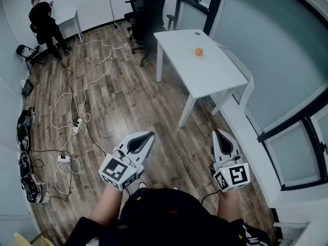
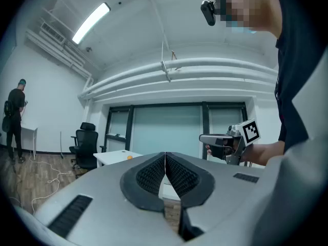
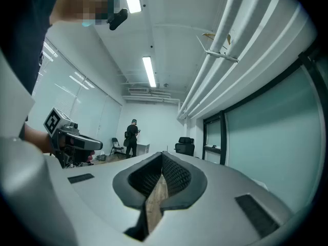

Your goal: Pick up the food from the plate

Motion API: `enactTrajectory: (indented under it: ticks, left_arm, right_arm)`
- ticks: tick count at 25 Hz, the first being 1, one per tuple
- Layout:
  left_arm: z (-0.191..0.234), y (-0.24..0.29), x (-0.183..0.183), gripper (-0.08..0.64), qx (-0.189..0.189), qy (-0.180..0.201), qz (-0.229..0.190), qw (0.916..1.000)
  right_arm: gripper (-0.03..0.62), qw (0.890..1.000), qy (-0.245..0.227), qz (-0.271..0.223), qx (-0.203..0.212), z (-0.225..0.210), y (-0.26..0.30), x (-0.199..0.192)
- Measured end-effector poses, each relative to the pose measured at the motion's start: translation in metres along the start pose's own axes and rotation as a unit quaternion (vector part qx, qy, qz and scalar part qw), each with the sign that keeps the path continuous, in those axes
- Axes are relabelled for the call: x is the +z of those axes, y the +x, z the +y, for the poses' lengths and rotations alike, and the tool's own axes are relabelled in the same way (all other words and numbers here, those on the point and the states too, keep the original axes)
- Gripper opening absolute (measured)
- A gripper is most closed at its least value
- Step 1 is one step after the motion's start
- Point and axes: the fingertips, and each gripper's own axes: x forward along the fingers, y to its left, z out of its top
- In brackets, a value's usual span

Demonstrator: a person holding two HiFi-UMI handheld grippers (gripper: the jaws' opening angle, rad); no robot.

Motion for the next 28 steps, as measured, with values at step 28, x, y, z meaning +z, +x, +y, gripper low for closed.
enactTrajectory:
  ticks: [28]
  left_arm:
    - [0.024, -0.030, -0.015, 0.023, 0.012, -0.015, 0.012, 0.9998]
  right_arm:
    - [0.025, 1.000, 0.022, 0.010, 0.000, 0.027, 0.025, -0.013]
